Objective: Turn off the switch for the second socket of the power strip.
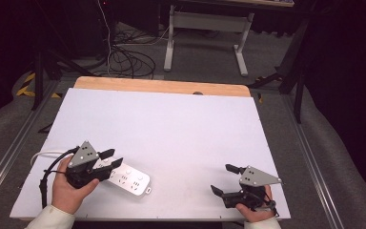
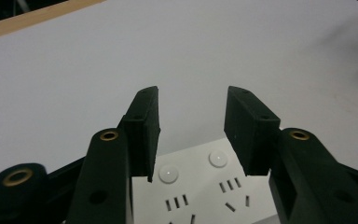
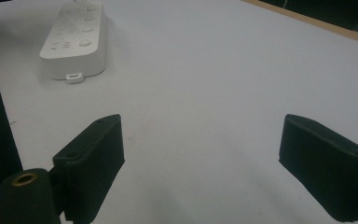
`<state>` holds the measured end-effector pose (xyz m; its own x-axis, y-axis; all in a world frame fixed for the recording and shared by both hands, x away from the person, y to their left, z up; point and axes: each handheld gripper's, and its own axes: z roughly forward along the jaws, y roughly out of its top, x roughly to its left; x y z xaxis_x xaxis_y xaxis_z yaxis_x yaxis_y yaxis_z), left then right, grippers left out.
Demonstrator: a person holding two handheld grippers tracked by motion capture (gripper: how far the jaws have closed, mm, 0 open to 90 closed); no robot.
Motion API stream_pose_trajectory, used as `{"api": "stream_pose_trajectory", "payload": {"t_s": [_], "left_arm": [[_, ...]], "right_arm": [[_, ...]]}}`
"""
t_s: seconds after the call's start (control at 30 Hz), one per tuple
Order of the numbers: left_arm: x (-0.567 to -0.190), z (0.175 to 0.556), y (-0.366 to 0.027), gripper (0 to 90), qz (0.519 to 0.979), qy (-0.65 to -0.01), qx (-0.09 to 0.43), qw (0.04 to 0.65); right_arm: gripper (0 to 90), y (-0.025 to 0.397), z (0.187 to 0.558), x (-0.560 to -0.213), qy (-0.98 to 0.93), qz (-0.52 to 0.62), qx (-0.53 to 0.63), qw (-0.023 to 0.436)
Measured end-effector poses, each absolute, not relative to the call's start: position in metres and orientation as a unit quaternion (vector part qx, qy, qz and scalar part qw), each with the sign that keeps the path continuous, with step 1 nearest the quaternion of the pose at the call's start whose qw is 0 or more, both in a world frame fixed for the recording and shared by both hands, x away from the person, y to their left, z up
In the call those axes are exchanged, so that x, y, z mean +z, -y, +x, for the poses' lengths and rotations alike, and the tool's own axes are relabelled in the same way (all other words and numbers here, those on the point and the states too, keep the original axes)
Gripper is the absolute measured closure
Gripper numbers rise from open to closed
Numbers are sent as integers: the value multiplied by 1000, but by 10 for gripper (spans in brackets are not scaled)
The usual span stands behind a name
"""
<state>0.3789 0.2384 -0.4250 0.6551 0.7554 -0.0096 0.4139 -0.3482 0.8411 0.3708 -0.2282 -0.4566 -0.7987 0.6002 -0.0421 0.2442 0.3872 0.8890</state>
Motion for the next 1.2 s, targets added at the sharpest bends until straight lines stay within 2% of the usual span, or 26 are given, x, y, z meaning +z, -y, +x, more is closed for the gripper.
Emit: {"api": "stream_pose_trajectory", "payload": {"t_s": [0.1,0.13,0.17,0.23,0.6,1.0,1.2], "left_arm": [[-426,384,-239,802,806,-378,175,420],[-426,385,-239,802,808,-382,172,414],[-426,386,-240,863,808,-383,180,410],[-426,387,-240,896,804,-392,175,411],[-428,392,-239,900,809,-400,160,401],[-432,405,-233,900,833,-414,122,347],[-433,409,-229,900,844,-416,120,316]], "right_arm": [[144,229,371,-457,-812,259,489,183],[144,229,371,-457,-812,259,489,183],[145,229,371,-457,-812,259,489,183],[145,229,371,-457,-813,259,489,183],[145,229,371,-457,-813,258,488,183],[146,229,372,-457,-814,258,488,182],[145,229,372,-458,-814,258,488,181]]}}
